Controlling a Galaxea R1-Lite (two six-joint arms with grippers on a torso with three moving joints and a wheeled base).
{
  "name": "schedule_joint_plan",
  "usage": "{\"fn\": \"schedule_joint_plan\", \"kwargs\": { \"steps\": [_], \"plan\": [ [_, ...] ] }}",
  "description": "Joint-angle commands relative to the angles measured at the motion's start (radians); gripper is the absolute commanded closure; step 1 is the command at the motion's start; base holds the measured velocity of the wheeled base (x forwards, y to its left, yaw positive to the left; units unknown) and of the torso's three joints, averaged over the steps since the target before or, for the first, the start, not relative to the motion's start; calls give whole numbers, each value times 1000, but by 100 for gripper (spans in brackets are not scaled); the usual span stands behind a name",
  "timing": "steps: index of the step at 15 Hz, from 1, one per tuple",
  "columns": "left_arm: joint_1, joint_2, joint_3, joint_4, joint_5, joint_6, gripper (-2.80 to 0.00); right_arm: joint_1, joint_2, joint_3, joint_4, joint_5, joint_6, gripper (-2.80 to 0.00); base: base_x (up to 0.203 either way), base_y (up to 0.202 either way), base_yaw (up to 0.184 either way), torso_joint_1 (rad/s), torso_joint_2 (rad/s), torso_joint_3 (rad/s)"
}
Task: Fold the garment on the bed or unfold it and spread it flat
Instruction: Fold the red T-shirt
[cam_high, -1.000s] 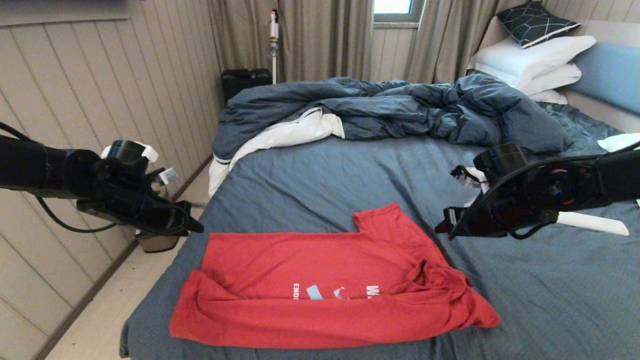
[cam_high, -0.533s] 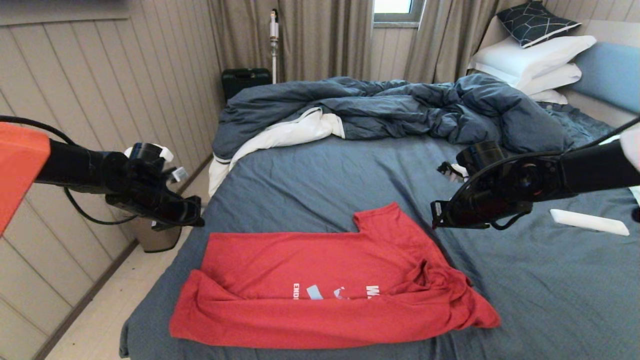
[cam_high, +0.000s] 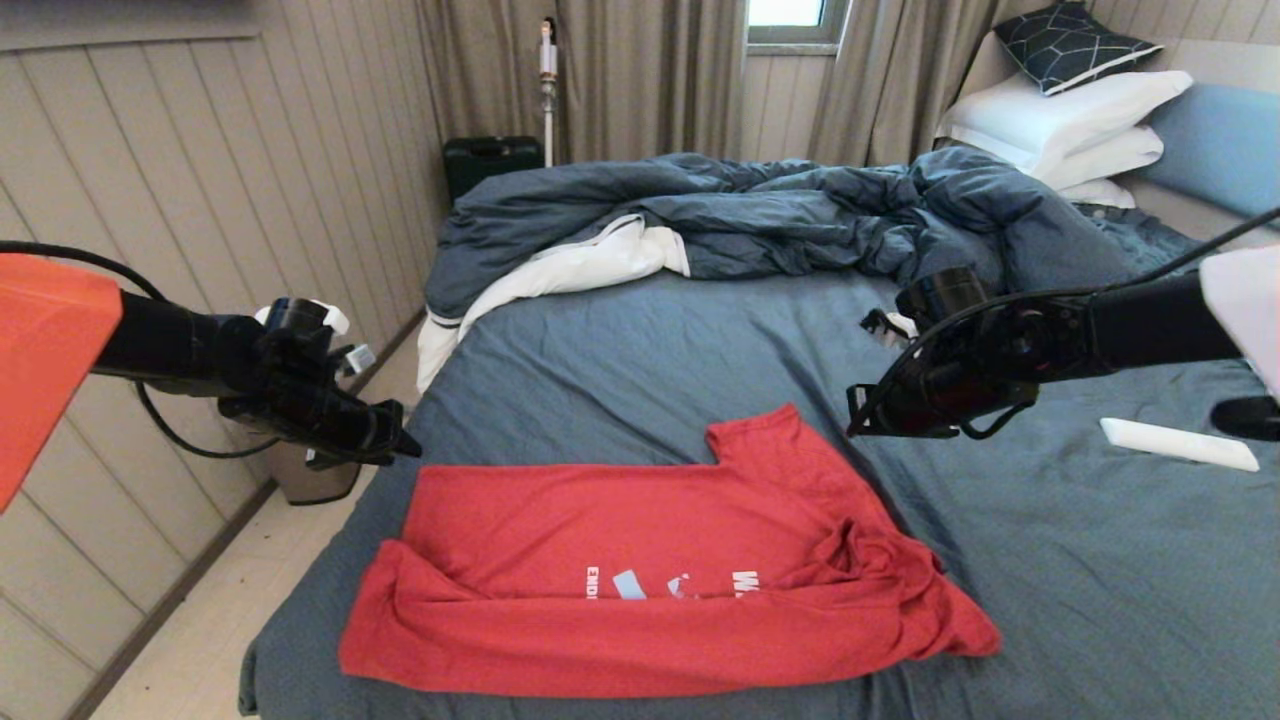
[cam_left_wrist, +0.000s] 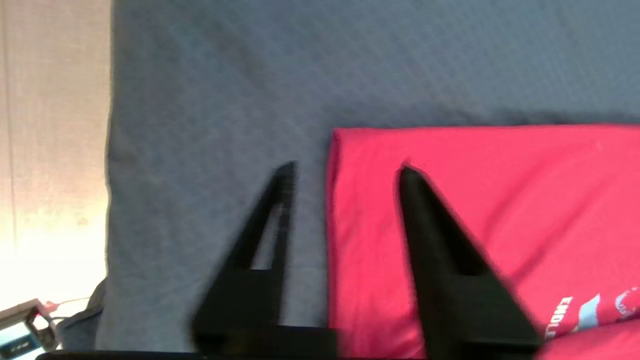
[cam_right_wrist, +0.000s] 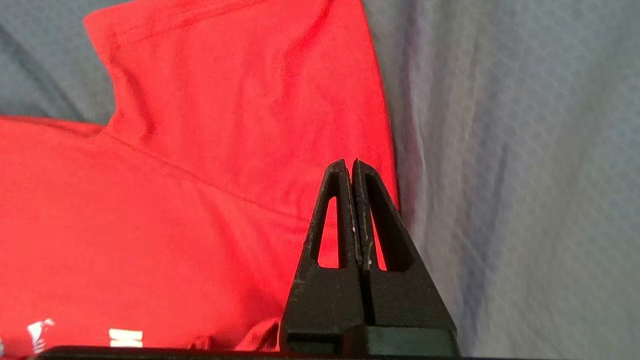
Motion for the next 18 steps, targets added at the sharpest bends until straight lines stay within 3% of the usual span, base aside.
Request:
{"fn": "schedule_joint_plan", "kwargs": {
  "steps": [1, 6, 15, 16, 18],
  "plan": [
    [-7, 8, 0, 0, -4, -2, -280, 0, 30, -11, 1, 2, -1, 0, 0, 0, 0, 0, 0, 0],
    [-39, 12, 52, -3, -11, -7, -280, 0, 48, -4, 1, 2, 1, 0, 0, 0, 0, 0, 0, 0],
    [-53, 89, 9, -6, -10, -1, -280, -3, 62, 33, -8, 29, 6, 0, 0, 0, 0, 0, 0, 0],
    [-53, 93, 0, -7, -10, -1, 0, -1, 62, 33, -8, 32, 6, 0, 0, 0, 0, 0, 0, 0],
    [-53, 98, 0, -27, -8, 5, 0, -3, 63, 29, -8, 32, 6, 0, 0, 0, 0, 0, 0, 0]
  ]
}}
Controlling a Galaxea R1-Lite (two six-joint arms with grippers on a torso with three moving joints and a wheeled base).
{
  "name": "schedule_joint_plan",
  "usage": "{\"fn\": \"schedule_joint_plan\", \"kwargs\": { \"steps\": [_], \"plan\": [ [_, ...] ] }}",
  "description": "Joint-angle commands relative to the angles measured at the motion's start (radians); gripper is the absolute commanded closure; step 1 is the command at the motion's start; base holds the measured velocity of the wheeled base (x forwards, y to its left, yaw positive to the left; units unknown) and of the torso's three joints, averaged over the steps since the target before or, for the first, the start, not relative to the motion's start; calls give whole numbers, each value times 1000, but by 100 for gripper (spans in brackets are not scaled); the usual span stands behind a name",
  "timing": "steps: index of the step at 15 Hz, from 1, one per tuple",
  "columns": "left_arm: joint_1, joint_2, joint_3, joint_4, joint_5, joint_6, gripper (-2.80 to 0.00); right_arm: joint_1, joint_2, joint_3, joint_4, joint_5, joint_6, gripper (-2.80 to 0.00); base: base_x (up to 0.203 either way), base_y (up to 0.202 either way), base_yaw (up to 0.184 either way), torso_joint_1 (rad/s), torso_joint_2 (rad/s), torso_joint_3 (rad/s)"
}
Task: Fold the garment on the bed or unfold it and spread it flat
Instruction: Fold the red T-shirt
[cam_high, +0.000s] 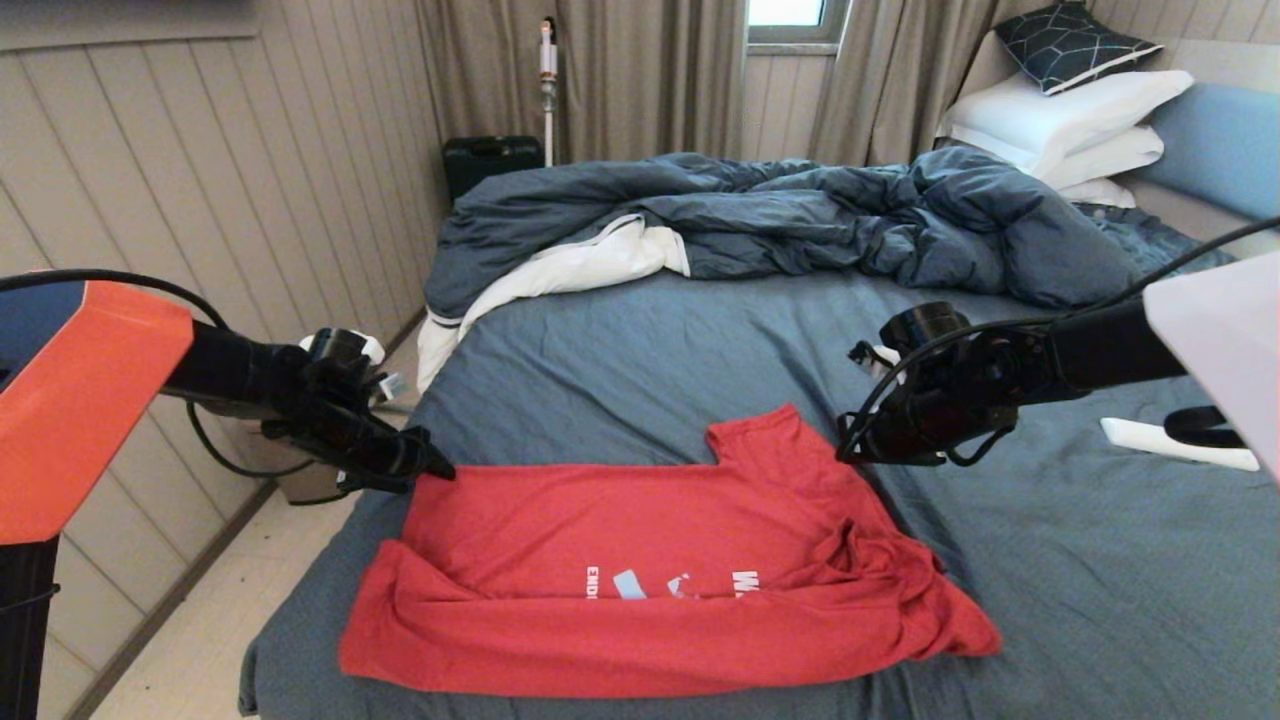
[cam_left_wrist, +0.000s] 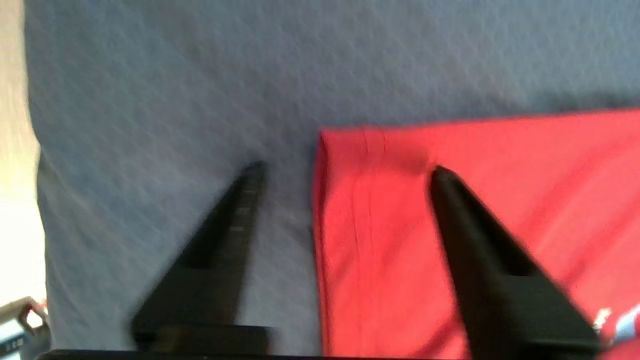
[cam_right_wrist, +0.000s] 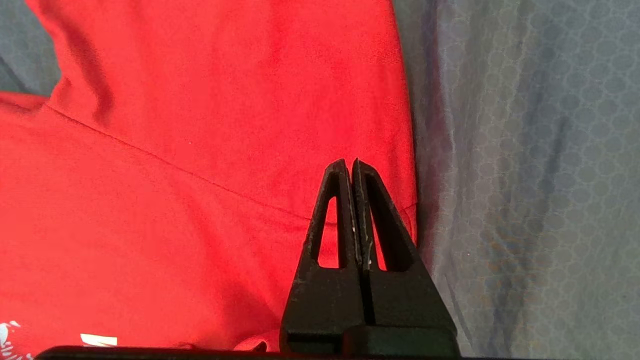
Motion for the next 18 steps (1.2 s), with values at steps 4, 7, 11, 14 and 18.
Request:
{"fn": "schedule_joint_plan", "kwargs": {
  "steps": [4, 7, 11, 14, 18],
  "plan": [
    [-6, 22, -1, -46, -1, 1, 0, -1, 29, -21, 0, 1, 4, 0, 0, 0, 0, 0, 0, 0],
    [-7, 21, -1, -45, -1, 0, 0, -4, 38, -41, 0, 1, 6, 0, 0, 0, 0, 0, 0, 0],
    [-6, 21, 2, -43, -2, -3, 0, -9, 92, -87, 1, 0, 9, 0, 0, 0, 0, 0, 0, 0],
    [-7, 21, 3, -45, -2, -6, 0, -10, 127, -119, 0, -2, 12, -280, 0, 0, 0, 0, 0, 0],
    [-7, 21, 2, -47, -2, 0, 0, -10, 128, -139, -2, -2, 15, -280, 0, 0, 0, 0, 0, 0]
  ]
}}
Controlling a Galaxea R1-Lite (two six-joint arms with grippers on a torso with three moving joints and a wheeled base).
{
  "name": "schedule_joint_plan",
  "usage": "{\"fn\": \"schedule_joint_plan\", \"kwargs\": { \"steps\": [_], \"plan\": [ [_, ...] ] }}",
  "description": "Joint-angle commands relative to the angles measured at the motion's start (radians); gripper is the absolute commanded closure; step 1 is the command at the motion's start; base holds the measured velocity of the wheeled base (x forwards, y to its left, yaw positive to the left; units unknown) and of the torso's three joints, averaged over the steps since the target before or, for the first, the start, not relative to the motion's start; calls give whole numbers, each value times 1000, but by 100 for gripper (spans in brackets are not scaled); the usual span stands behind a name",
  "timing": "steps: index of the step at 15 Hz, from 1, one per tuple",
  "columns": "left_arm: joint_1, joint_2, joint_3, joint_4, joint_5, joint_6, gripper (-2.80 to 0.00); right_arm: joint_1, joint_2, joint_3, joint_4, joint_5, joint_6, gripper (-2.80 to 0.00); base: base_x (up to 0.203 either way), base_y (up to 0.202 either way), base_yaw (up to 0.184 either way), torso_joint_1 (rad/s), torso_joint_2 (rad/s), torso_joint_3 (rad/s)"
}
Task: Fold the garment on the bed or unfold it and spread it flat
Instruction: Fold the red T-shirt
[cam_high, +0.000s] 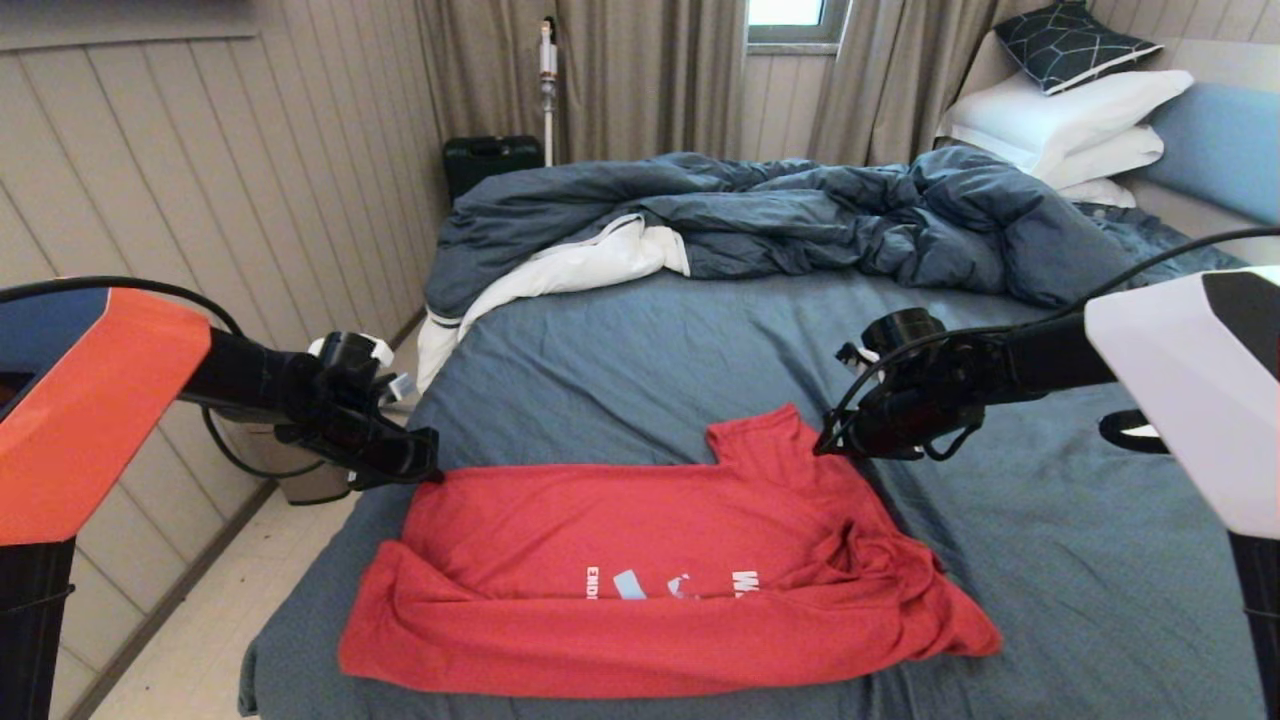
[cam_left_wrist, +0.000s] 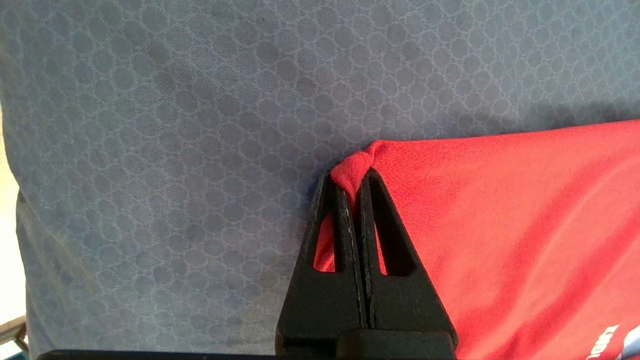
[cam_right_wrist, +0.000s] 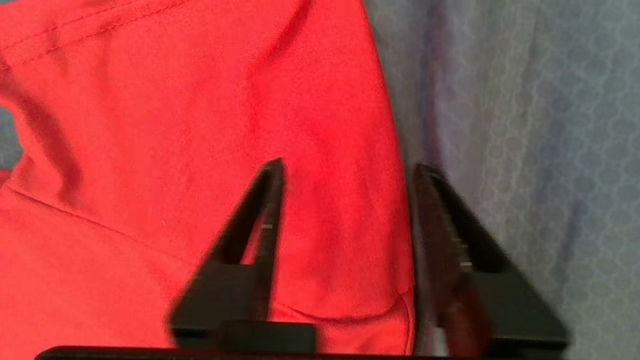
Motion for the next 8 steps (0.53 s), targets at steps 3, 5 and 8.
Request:
{"fn": "schedule_joint_plan", "kwargs": {
  "steps": [3, 5, 8],
  "plan": [
    [-1, 2, 0, 0, -2, -1, 0, 1, 45, -35, 4, 1, 2, -280, 0, 0, 0, 0, 0, 0],
    [-1, 2, 0, 0, -2, -1, 0, 3, 67, -59, -3, 1, 2, -280, 0, 0, 0, 0, 0, 0],
    [-1, 4, -2, -2, -2, -1, 0, 3, 60, -58, -33, 2, 7, -280, 0, 0, 0, 0, 0, 0]
  ]
}}
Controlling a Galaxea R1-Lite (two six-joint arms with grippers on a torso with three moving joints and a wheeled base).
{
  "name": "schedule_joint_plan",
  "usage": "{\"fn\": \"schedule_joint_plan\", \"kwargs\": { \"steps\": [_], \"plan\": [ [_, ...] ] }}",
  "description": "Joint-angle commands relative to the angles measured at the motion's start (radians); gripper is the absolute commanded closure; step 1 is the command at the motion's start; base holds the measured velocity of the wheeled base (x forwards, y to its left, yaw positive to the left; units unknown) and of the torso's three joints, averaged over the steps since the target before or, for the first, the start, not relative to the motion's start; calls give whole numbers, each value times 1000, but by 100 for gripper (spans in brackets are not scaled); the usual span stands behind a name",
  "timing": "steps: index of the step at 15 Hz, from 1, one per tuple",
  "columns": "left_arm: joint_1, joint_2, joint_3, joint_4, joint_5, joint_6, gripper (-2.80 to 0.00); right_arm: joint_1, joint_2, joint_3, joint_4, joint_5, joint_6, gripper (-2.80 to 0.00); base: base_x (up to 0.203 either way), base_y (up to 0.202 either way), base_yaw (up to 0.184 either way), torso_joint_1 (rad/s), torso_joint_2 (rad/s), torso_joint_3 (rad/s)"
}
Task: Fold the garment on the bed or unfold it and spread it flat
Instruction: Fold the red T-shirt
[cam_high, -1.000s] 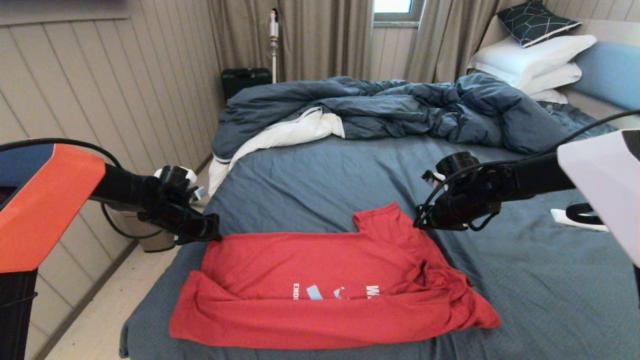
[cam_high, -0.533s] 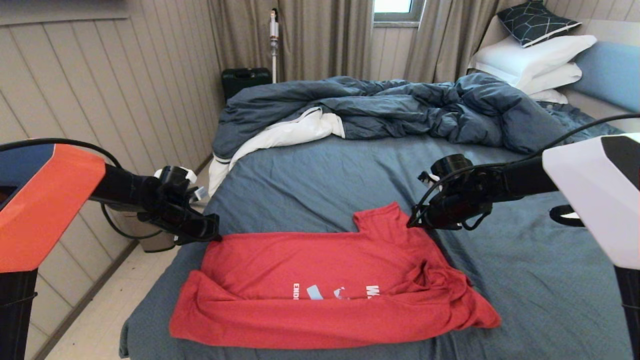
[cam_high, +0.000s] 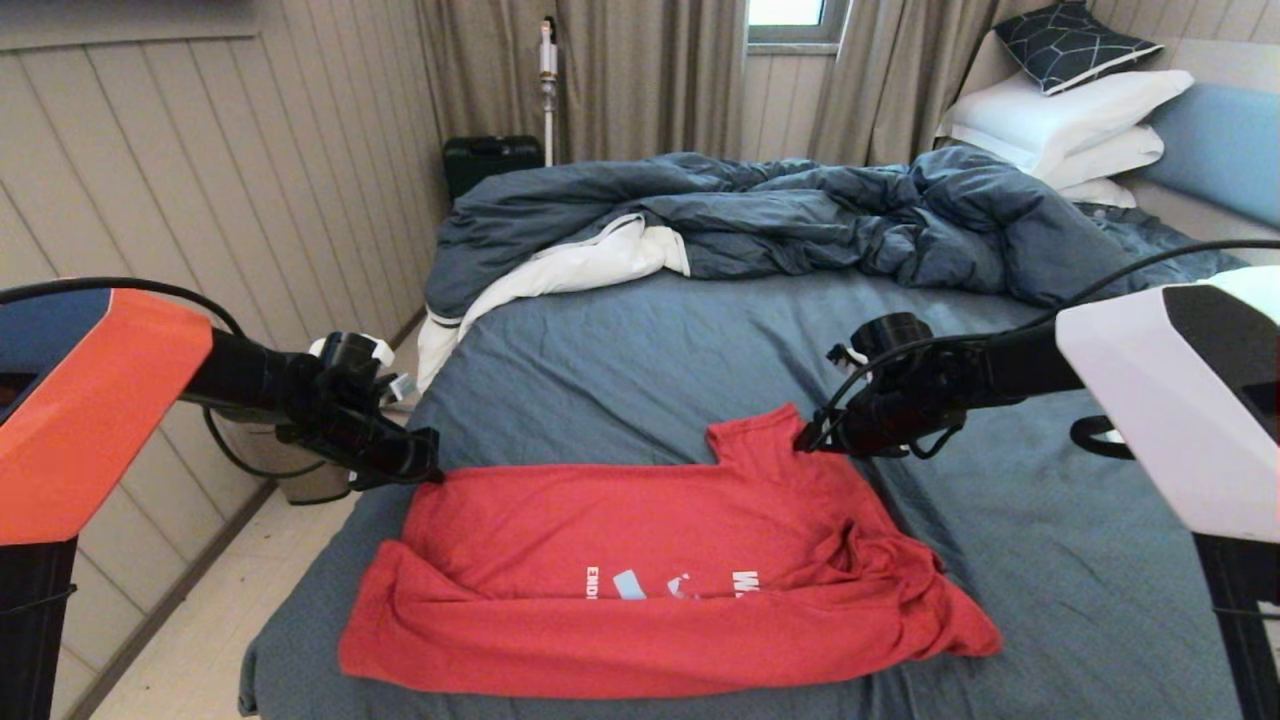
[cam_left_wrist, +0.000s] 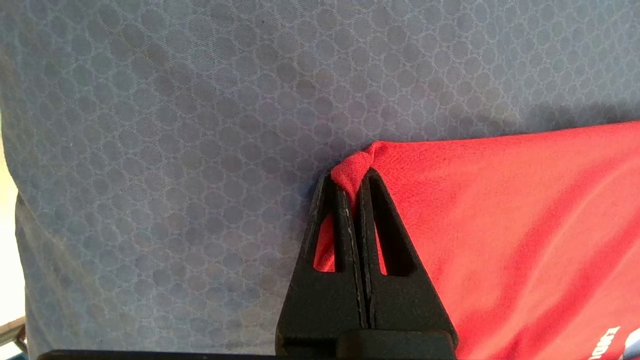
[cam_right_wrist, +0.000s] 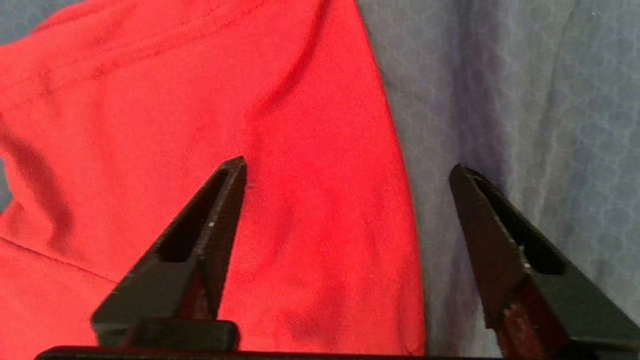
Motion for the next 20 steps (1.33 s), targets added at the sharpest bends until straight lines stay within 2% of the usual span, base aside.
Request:
{"fn": "schedule_joint_plan", "kwargs": {
  "steps": [1, 9, 10, 16, 20],
  "plan": [
    [0, 1, 1, 1, -2, -2, 0, 2, -1, -3, -2, 2, 4, -280, 0, 0, 0, 0, 0, 0],
    [0, 1, 1, 1, -2, -2, 0, 15, 28, -3, -42, 2, 11, -280, 0, 0, 0, 0, 0, 0],
    [0, 1, 1, 1, -2, -2, 0, 19, 25, -3, -41, 2, 10, 0, 0, 0, 0, 0, 0, 0],
    [0, 2, -2, 0, -2, -3, 0, 19, 39, -3, -58, 2, 11, 0, 0, 0, 0, 0, 0, 0],
    [-1, -14, -5, -67, 1, -17, 0, 17, 22, -3, -77, 2, 15, 0, 0, 0, 0, 0, 0, 0]
  ]
}}
